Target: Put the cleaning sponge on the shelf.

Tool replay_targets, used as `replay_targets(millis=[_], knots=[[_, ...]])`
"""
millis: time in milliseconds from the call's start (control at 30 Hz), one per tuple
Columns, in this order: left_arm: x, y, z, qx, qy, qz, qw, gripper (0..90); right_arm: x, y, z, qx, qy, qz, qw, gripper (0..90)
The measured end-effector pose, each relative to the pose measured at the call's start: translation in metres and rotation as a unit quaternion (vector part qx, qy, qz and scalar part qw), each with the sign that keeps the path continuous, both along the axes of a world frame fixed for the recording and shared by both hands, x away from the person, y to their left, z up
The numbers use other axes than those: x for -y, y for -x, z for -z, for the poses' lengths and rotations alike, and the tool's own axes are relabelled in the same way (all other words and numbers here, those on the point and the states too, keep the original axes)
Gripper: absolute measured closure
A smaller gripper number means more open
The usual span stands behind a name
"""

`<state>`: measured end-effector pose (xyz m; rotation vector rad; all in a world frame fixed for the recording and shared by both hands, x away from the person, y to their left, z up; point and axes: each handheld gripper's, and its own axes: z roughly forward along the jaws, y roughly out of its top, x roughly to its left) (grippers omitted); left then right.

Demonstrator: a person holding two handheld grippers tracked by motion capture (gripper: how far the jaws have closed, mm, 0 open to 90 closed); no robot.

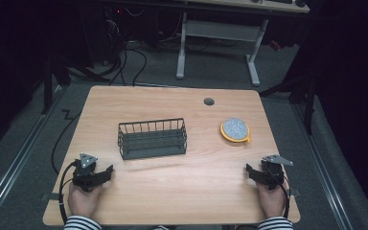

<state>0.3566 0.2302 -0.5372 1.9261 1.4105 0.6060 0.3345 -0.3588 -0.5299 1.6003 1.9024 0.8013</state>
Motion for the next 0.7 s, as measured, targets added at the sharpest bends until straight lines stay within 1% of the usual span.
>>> replay_targets(millis=[333, 433, 467, 533, 600, 633, 700], knots=[[0.000, 0.000, 0.000, 0.000, 0.000, 0.001, 1.0000, 28.5, 0.000, 0.000, 0.000, 0.000, 0.000, -0.002, 1.0000, 32.2], [-0.003, -0.001, 0.000, 0.000, 0.006, 0.006, 1.0000, 29.1, 0.000, 0.000, 0.000, 0.000, 0.000, -0.003, 1.0000, 31.7], [-0.004, -0.001, 0.000, 0.002, 0.009, 0.006, 0.9999, 30.6, 0.000, 0.000, 0.000, 0.000, 0.000, -0.003, 1.0000, 31.6], [-0.006, -0.001, -0.001, -0.002, 0.020, 0.003, 0.9998, 34.4, 0.000, 0.000, 0.000, 0.000, 0.000, -0.004, 1.0000, 31.6], [-0.009, -0.002, -0.003, -0.009, 0.048, 0.001, 0.9988, 34.9, 0.000, 0.000, 0.000, 0.000, -0.001, -0.004, 1.0000, 31.6], [-0.010, -0.003, -0.005, -0.012, 0.056, 0.000, 0.9984, 35.1, 0.000, 0.000, 0.000, -0.001, 0.000, -0.004, 1.0000, 31.5], [-0.010, -0.004, -0.009, -0.011, 0.060, 0.006, 0.9981, 35.4, 0.000, 0.000, 0.000, -0.001, 0.000, -0.005, 1.0000, 31.6]])
